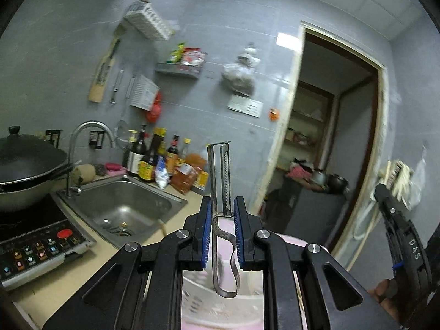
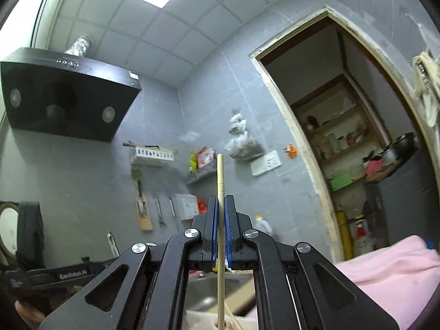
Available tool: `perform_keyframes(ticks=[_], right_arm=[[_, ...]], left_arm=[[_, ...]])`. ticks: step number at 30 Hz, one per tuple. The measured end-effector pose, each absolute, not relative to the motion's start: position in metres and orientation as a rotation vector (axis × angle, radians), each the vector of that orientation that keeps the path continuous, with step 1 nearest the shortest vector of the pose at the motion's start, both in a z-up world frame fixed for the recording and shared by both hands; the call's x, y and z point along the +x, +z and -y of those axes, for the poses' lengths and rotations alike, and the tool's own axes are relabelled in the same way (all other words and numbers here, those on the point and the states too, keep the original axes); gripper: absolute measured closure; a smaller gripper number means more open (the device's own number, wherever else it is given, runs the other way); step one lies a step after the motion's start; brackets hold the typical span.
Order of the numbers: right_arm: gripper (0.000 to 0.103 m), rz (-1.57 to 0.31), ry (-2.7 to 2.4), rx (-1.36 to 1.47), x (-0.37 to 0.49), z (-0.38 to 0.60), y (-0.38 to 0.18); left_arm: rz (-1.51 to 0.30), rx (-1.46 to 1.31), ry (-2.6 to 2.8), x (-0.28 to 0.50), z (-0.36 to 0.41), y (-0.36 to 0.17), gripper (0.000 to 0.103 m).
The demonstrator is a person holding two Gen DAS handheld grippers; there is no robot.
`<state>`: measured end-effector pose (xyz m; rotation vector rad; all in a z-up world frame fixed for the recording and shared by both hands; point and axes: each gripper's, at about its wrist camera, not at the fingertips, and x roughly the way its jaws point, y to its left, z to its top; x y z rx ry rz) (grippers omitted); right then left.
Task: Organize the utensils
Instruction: 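Lower the peeler into the caddy with the left tool while the right tool drops its chopstick in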
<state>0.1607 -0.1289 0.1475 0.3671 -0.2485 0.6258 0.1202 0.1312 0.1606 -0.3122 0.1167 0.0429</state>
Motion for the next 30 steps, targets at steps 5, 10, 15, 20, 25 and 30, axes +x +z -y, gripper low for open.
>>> perform_keyframes(ticks=[5,10,15,20,25,30], right_arm=[[0.100,0.288,0.623,0.393,0.186,0.117,0.153],[0.100,0.277,0.612,0.368,0.205,0.107,0.148],[0.100,0.244,0.604,0.354,0.216,0.102,0.137],[0.100,0.238,0.592,0.368,0.220,0.106,0.136],[0.100,0.214,0.588,0.335,0.220,0.102,0.134],[0.100,0.170,0.598,0.313,0.222,0.098,0.129]], left_arm=[[-0.115,-0.315,0.121,0.137,-0.144,0.152,0.090],[-0.129,-0.284,0.158,0.146,-0.138,0.136,0.090],[-0.155,-0.277,0.171,0.156,-0.136,0.123,0.090],[-0.164,-0.264,0.171,0.158,-0.133,0.117,0.090],[-0.187,-0.270,0.166,0.162,-0.133,0.112,0.090],[-0.212,-0.265,0.169,0.167,-0.130,0.105,0.090]])
